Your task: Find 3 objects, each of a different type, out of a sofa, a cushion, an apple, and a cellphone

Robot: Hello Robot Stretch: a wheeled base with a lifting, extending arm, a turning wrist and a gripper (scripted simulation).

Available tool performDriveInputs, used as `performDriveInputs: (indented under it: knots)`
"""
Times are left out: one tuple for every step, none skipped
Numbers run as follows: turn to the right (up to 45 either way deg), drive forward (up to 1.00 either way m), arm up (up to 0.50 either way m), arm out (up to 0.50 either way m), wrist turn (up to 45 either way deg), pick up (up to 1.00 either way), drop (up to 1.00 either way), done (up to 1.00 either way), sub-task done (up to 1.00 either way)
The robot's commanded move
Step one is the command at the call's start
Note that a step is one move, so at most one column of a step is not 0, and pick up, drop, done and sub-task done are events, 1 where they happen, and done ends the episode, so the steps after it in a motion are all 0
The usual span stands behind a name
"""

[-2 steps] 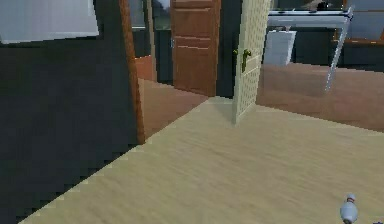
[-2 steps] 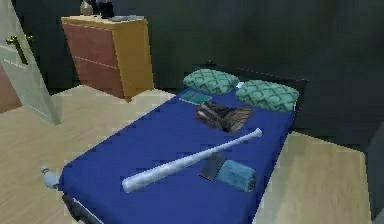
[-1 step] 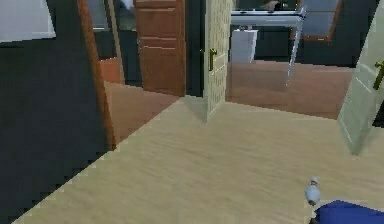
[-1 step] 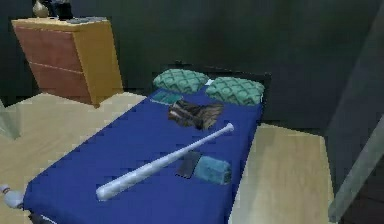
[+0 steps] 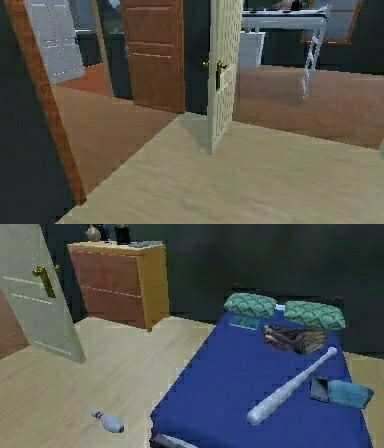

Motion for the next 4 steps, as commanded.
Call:
performDriveInputs:
  knots:
    - [-36.0,0.0,0.0,0.0,0.0,0.0,0.0,0.0,0.0]
    - [0.0,0.15,0.0,0.0,0.0,0.0,0.0,0.0,0.0]
    - [21.0,0.0,0.0,0.0,0.0,0.0,0.0,0.0,0.0]
    - [0.0,1.0,0.0,0.0,0.0,0.0,0.0,0.0,0.0]
